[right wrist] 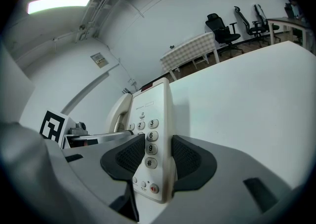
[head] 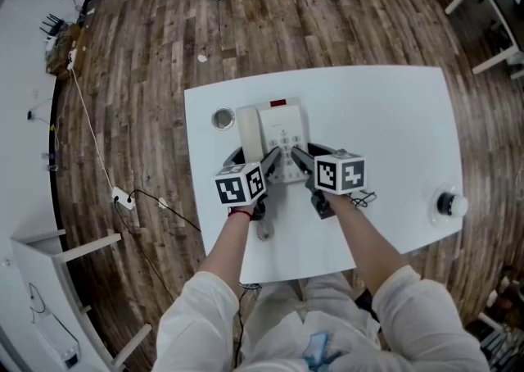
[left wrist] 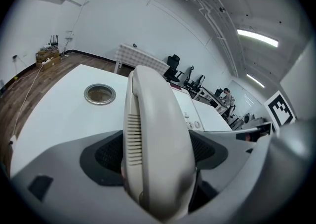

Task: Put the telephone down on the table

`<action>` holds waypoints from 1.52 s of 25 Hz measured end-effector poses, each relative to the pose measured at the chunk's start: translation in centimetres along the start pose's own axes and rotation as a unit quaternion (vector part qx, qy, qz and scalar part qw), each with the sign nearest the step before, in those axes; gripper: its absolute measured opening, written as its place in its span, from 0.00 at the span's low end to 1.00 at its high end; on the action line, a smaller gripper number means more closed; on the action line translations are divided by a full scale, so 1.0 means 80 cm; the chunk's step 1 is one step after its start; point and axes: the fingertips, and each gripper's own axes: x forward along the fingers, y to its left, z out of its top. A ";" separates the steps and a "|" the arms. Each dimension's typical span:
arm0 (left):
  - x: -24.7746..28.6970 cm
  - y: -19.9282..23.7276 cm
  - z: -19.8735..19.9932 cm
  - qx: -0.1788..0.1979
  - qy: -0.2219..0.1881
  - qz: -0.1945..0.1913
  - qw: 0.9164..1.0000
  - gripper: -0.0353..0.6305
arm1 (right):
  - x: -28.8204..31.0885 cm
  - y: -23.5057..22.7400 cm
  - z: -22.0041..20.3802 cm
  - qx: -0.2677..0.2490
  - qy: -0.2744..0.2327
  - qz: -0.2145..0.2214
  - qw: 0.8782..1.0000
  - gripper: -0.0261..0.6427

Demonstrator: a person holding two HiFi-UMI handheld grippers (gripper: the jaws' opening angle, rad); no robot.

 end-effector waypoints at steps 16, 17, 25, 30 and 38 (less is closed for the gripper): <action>0.000 0.004 -0.003 0.000 0.000 -0.003 1.000 0.64 | 0.001 0.000 -0.002 0.007 -0.016 -0.001 1.000 0.33; 0.001 0.003 -0.003 0.000 -0.001 -0.004 1.000 0.64 | 0.001 -0.001 -0.002 0.007 -0.016 -0.002 1.000 0.33; 0.005 0.002 -0.004 0.001 0.000 -0.014 1.000 0.64 | 0.003 0.000 -0.002 0.001 -0.010 -0.006 1.000 0.33; 0.008 0.003 -0.004 -0.002 0.002 -0.018 1.000 0.64 | 0.004 -0.001 -0.001 -0.007 -0.003 -0.016 1.000 0.33; 0.000 0.003 0.003 0.017 -0.007 0.006 1.000 0.64 | 0.001 0.002 0.003 -0.046 0.006 -0.033 0.998 0.33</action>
